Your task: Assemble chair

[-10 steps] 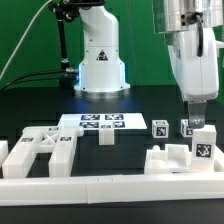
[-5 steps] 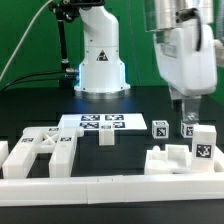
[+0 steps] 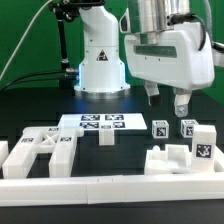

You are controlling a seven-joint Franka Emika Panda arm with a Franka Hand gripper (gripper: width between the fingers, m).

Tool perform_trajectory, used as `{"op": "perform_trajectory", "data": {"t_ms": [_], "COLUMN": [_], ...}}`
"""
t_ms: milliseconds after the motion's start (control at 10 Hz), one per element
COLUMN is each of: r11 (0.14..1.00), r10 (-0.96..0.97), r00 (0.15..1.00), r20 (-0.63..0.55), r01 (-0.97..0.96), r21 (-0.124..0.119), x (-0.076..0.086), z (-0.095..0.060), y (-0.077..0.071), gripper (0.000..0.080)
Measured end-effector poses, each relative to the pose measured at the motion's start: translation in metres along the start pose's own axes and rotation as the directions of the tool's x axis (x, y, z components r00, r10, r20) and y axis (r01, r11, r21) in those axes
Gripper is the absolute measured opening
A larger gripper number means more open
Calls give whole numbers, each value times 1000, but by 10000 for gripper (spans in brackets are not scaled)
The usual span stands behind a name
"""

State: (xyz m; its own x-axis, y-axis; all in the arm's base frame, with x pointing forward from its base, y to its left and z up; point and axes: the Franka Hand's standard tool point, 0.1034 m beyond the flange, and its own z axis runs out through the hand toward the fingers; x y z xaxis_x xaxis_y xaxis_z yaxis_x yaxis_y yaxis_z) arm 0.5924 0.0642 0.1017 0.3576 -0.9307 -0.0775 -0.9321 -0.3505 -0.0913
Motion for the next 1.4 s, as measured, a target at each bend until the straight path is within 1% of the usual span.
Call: {"op": "perform_trajectory", "data": {"t_ms": [200, 300, 400, 500, 600, 700, 800, 900, 1000, 1100, 1200, 1300, 1400], "r11": [990, 970, 938, 890, 820, 732, 599, 497, 480, 391, 324, 258, 222], "r10": [-142, -241, -344, -452, -565, -677, -800, -867, -877, -920, -946, -965, -970], "r00": [990, 970, 939, 892, 824, 736, 599, 496, 480, 391, 325, 261, 231], "r20": [0, 2, 14, 29, 36, 14, -23, -37, -29, -18, -10, 12, 74], "r01": [142, 241, 345, 453, 566, 675, 795, 861, 871, 914, 940, 960, 968], "r21": [-1, -7, -26, -52, -82, -86, -96, -102, -102, -106, -108, -113, -119], "x": [0, 1, 1, 1, 2, 8, 16, 20, 19, 20, 20, 25, 41], "z": [1, 4, 11, 18, 24, 29, 33, 33, 33, 33, 33, 36, 42], "y": [1, 5, 19, 34, 46, 54, 62, 64, 64, 64, 65, 69, 84], "gripper": [649, 649, 649, 649, 649, 649, 649, 649, 649, 649, 649, 649, 649]}}
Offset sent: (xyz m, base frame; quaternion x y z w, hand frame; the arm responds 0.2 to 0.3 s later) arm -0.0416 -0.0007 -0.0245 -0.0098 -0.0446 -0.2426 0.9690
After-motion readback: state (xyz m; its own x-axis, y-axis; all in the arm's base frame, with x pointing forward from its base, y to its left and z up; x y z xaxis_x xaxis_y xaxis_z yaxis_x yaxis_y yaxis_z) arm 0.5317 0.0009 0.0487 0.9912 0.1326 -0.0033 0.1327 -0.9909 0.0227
